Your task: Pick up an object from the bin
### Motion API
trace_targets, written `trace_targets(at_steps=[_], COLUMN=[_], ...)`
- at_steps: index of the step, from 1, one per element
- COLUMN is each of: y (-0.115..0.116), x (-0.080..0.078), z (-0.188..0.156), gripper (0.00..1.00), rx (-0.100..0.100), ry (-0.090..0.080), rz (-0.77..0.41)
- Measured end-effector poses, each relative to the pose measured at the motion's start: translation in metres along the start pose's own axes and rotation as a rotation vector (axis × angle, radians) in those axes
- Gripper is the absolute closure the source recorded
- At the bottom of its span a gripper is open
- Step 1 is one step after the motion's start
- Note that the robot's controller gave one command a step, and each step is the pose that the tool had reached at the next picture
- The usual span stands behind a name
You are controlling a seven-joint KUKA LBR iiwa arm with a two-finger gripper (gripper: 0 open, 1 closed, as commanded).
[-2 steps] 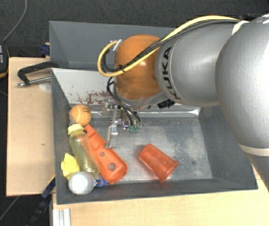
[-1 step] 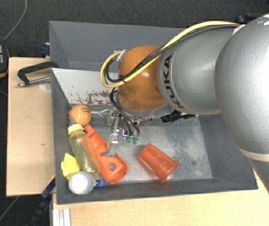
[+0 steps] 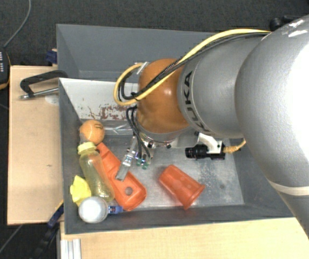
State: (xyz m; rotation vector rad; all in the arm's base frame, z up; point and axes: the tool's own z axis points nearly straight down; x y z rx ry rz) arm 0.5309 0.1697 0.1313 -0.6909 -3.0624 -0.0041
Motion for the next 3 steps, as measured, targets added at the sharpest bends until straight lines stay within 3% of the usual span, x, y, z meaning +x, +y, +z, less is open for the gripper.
trace_targets(at_steps=[1,2,3], y=[0.012,0.011,0.020], x=[0.024,0.024,0.036], z=[-0.001,0.038,0.047], gripper=[0.00,0.00,1.00], rx=[0.001,0.003,-0.005], ry=[0.000,0.002,-0.035], rz=[-0.184,0.181,0.198])
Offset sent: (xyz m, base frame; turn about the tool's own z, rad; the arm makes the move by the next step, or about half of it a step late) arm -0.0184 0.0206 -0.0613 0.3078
